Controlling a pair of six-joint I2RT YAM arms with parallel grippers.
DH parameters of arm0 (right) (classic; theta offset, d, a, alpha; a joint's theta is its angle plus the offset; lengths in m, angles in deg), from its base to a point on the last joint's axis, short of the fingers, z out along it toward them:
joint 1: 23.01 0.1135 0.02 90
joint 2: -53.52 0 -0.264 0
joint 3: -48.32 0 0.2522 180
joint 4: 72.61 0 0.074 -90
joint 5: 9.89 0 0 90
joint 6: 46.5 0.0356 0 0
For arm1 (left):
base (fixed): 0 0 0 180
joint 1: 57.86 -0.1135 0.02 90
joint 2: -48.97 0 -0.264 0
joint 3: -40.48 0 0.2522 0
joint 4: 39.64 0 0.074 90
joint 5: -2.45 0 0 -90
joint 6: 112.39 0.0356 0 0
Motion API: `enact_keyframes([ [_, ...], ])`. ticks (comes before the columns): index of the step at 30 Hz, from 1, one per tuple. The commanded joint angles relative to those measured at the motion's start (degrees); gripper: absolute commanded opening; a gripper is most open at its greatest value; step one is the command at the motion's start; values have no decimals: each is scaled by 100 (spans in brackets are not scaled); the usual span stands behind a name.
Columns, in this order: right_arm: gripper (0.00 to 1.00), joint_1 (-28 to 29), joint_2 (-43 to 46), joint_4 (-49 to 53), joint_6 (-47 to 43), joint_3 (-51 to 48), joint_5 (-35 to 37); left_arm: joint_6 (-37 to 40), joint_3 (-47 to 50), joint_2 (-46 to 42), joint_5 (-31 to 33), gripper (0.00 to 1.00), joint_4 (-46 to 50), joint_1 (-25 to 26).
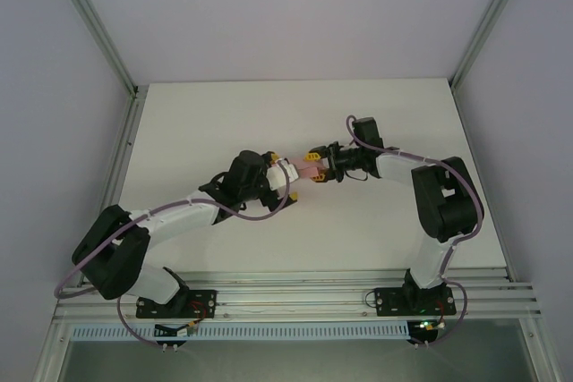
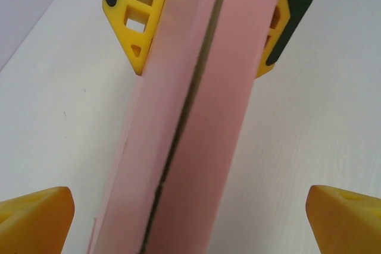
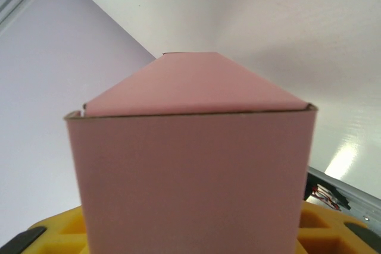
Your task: Assemble paper box
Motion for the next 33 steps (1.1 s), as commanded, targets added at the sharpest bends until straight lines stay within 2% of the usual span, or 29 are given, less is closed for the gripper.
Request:
enact_keyframes([
  [1,40,0,131,241,51,123,-387,329,-322,83,111,92,96,16],
  [3,43,-2,162,310,41,128,-426,367,-451,169,237,78,253,18],
  [4,41,0,172,336,42,128,-435,353,-501,201,272,72,285,11],
  [5,40,0,168,339,40,136,-444,385,-510,227,279,69,301,11],
  [10,46,-10,211,405,32,150,-412,344,-495,177,105,59,259,9],
  [13,56,-18,236,358,31,155,-417,366,-514,176,204,53,299,18],
  [16,69,-34,250,378,-110,194,-437,306,-756,260,281,49,732,-4],
  [19,71,-102,395,673,-555,204,-189,291,-998,386,239,48,1185,-19],
  [21,72,-219,626,1366,-1251,328,257,293,-1105,442,127,46,1399,-64],
  [22,73,-299,795,1981,-1905,516,683,295,-1154,451,-17,46,1531,-104],
  [25,83,-470,1306,3575,-3674,1083,2467,353,-1371,473,-660,46,2128,-279],
  [27,88,-503,1687,3965,-4414,1196,3594,411,-1578,529,-972,44,2564,-377],
  [28,96,-513,1890,4005,-4806,1185,3978,436,-1694,579,-1044,42,2828,-412],
  [29,100,-543,2057,4006,-5055,1150,4209,501,-1795,626,-1115,42,3028,-435],
  [30,100,-593,2235,3864,-5331,1062,4190,641,-1896,681,-1228,42,3293,-459],
  [33,100,-751,2576,3322,-5508,685,3782,1074,-2160,840,-1544,42,3942,-485],
])
